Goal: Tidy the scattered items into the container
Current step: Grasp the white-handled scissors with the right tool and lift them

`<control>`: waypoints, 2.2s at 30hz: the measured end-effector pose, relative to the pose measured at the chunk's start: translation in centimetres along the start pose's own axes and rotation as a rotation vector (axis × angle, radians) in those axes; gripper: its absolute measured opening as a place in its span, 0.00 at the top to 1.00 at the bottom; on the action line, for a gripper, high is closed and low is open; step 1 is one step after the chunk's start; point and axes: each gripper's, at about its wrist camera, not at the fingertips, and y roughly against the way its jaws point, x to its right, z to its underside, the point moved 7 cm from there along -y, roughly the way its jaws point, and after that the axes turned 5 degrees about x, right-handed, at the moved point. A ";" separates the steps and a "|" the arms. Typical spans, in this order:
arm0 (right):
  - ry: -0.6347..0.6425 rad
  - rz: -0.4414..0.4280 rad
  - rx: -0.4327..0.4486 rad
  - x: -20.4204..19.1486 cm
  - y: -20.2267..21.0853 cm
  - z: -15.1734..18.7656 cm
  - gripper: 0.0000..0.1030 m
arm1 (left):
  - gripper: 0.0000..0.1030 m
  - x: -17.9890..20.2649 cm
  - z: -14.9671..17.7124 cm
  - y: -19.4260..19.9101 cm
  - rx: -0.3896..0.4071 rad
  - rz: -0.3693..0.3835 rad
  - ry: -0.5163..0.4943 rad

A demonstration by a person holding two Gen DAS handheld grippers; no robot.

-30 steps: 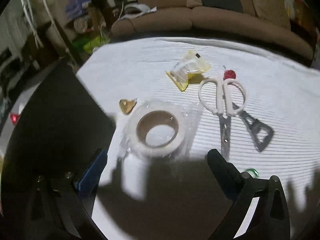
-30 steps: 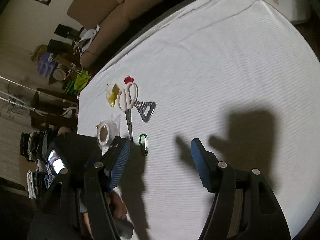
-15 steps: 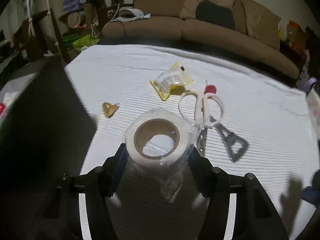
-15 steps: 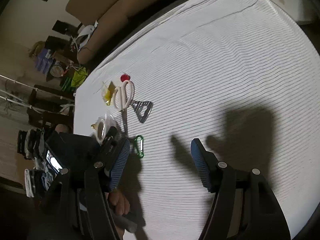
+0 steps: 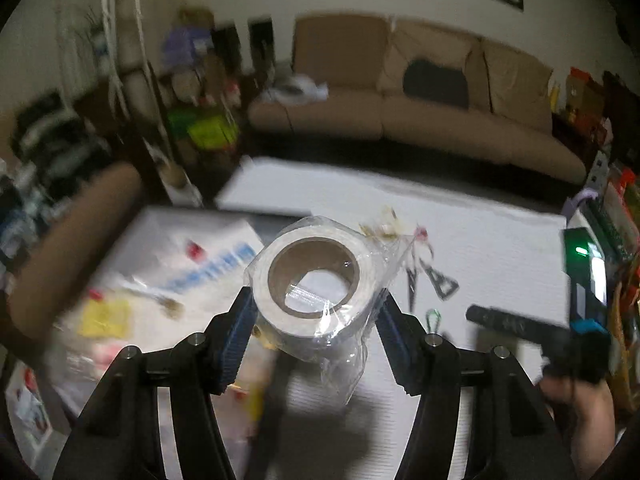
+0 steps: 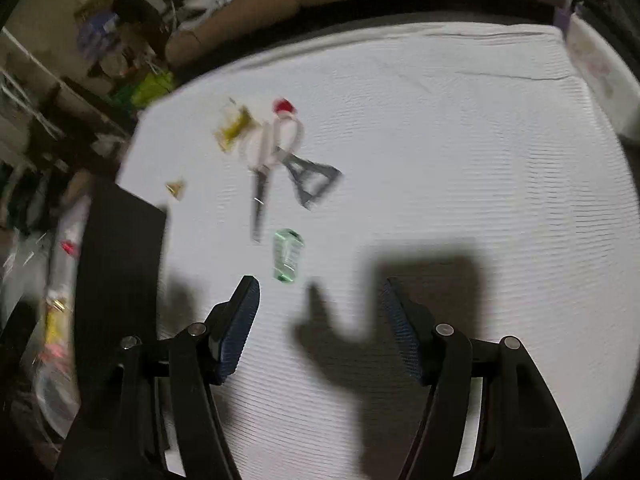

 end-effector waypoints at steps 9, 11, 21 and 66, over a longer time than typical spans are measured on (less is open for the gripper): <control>0.151 0.090 -0.036 -3.1 -4.4 -5.7 0.32 | 0.40 -4.5 -1.0 0.4 0.012 -0.053 0.060; 0.149 0.070 -0.034 -4.3 -6.0 -6.5 0.29 | 0.40 -5.0 -1.0 -0.6 -0.001 -0.090 0.053; 0.218 0.234 -0.109 -6.7 -14.6 -7.8 0.18 | 0.40 -5.3 -0.6 -0.9 -0.006 -0.067 0.037; 0.374 0.192 0.062 -6.2 -8.4 -5.6 0.88 | 0.40 -5.0 -0.7 -0.4 0.001 -0.073 0.015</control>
